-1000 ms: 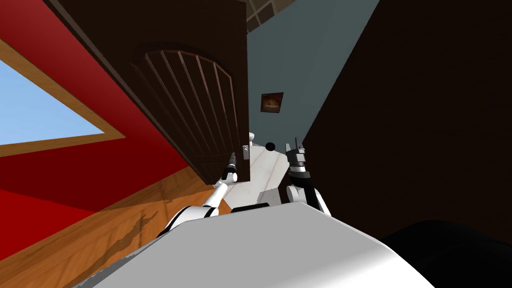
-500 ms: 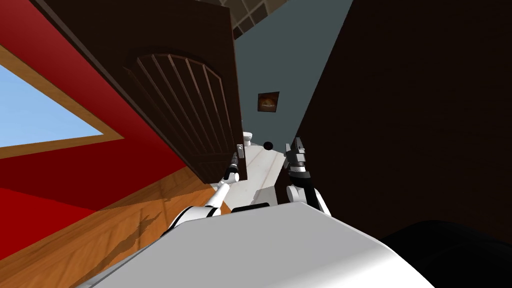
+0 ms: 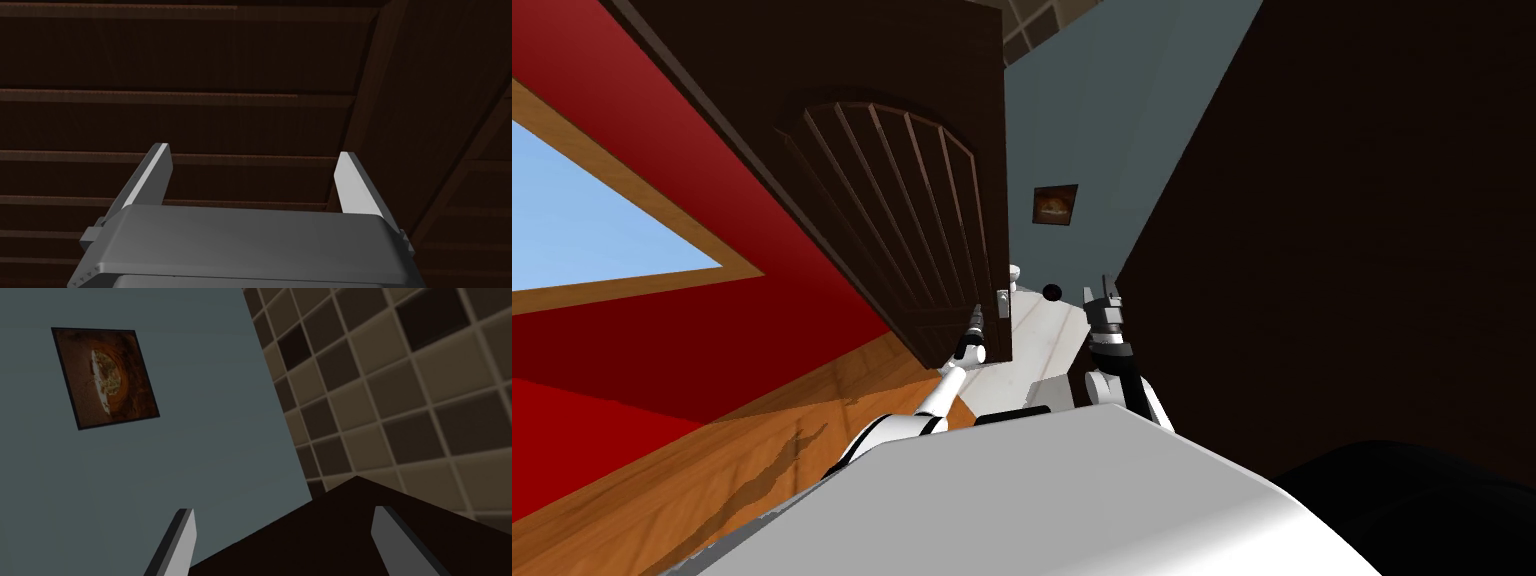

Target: Push the door open

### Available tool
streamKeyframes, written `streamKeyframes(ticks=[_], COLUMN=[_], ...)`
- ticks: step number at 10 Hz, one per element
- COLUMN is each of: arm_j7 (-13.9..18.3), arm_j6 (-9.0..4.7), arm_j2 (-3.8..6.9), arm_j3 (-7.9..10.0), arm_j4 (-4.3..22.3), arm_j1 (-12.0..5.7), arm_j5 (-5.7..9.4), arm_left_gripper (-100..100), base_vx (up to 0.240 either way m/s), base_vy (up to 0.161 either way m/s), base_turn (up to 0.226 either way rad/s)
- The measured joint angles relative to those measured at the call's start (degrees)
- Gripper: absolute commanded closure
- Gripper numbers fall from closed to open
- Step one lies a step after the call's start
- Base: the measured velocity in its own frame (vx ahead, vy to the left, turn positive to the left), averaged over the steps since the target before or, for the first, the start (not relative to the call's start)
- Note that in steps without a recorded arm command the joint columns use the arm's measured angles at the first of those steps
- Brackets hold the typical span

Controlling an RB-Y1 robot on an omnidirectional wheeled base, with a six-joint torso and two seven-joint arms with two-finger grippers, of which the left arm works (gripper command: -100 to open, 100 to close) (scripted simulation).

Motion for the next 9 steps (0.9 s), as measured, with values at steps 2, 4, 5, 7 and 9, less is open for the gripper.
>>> streamKeyframes(ticks=[2,4,5,7,9], arm_j7=[-1.0,-2.5,-3.4,-5.5,-7.8], arm_j6=[-0.16,-1.02,-1.07,-1.04,-1.22], arm_j2=[1.48,2.52,2.67,2.07,0.09], arm_j3=[-0.7,-1.57,-1.94,-2.69,-3.32], arm_j4=[-0.2,0.3,-0.1,-1.0,-1.6], arm_j1=[0.31,0.2,0.44,0.97,1.25], arm_j5=[1.31,3.48,4.49,6.76,8.9], arm_left_gripper=[-100,-100,-100,-100,-100], base_vx=[0.136,0.153,0.146,0.16,0.132], base_vy=[0.06,-0.012,-0.055,-0.087,-0.156], base_turn=[-0.017,-0.033,-0.034,-0.046,-0.035])
